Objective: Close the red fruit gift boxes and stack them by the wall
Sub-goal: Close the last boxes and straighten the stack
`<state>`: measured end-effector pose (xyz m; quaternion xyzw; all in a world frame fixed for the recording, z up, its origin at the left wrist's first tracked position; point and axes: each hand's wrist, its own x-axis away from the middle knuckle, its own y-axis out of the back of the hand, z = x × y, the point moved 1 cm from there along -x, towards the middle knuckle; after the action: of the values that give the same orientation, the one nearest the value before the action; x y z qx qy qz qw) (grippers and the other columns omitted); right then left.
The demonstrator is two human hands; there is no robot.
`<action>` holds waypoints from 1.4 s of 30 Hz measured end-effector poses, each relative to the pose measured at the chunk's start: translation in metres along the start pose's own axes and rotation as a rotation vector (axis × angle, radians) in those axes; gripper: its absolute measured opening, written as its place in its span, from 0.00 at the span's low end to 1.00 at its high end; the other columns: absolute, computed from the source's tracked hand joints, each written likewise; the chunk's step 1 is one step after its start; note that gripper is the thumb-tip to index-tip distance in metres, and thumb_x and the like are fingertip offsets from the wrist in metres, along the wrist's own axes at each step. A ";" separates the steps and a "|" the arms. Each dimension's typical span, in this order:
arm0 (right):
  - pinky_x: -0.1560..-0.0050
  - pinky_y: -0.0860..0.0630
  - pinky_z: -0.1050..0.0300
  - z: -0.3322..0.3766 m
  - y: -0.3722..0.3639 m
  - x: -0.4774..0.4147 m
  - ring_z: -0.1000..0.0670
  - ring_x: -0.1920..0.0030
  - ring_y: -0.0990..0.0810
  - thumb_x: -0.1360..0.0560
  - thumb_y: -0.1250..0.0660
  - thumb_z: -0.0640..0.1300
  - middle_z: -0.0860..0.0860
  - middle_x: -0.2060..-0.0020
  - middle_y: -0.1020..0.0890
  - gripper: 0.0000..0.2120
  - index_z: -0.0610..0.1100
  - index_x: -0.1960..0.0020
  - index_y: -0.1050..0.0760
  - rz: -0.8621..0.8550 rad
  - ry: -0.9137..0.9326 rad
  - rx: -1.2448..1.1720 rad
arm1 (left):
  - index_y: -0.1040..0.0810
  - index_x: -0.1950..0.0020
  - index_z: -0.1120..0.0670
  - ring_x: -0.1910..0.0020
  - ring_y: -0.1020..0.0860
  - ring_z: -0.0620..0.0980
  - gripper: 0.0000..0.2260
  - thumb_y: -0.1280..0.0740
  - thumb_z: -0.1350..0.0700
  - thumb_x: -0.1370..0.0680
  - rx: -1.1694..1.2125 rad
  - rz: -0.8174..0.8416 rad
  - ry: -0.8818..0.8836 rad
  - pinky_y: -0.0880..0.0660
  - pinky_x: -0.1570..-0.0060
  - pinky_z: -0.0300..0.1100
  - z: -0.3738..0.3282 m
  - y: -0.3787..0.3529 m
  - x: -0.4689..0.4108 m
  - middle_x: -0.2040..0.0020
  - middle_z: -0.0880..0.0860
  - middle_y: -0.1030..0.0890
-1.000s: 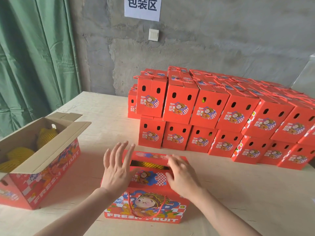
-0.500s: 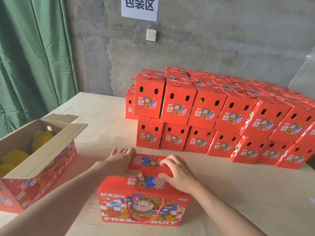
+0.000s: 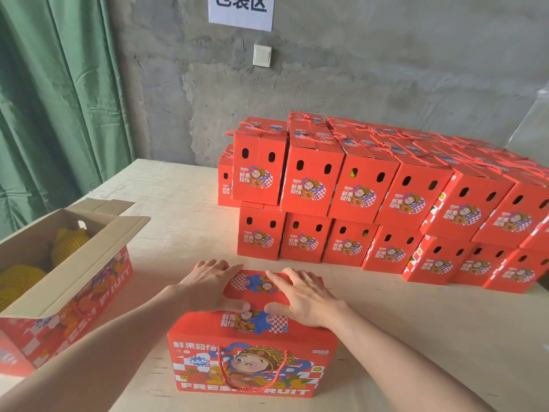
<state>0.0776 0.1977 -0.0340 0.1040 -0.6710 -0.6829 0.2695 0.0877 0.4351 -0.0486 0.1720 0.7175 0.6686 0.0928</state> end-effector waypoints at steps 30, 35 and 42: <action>0.33 0.36 0.42 -0.008 0.010 -0.003 0.39 0.34 0.35 0.23 0.56 0.68 0.44 0.32 0.36 0.24 0.73 0.30 0.60 0.031 0.081 0.039 | 0.53 0.22 0.43 0.33 0.33 0.51 0.43 0.63 0.26 0.35 -0.134 0.078 -0.128 0.39 0.32 0.47 0.008 0.007 0.002 0.29 0.49 0.34; 0.26 0.45 0.45 -0.026 0.008 0.001 0.44 0.24 0.45 0.21 0.55 0.66 0.49 0.23 0.48 0.24 0.72 0.28 0.59 0.030 0.171 0.077 | 0.55 0.25 0.33 0.32 0.35 0.52 0.37 0.58 0.24 0.33 -0.047 0.138 -0.134 0.40 0.30 0.54 0.022 0.012 0.008 0.25 0.45 0.40; 0.29 0.41 0.47 -0.027 0.004 0.000 0.42 0.27 0.39 0.25 0.57 0.68 0.47 0.24 0.43 0.26 0.71 0.29 0.59 -0.010 0.162 0.082 | 0.50 0.25 0.34 0.36 0.33 0.50 0.35 0.56 0.26 0.32 -0.009 0.053 -0.116 0.33 0.35 0.46 0.022 0.007 0.011 0.33 0.49 0.34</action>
<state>0.0917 0.1749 -0.0321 0.1732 -0.6739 -0.6454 0.3152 0.0863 0.4604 -0.0426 0.2291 0.7030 0.6631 0.1171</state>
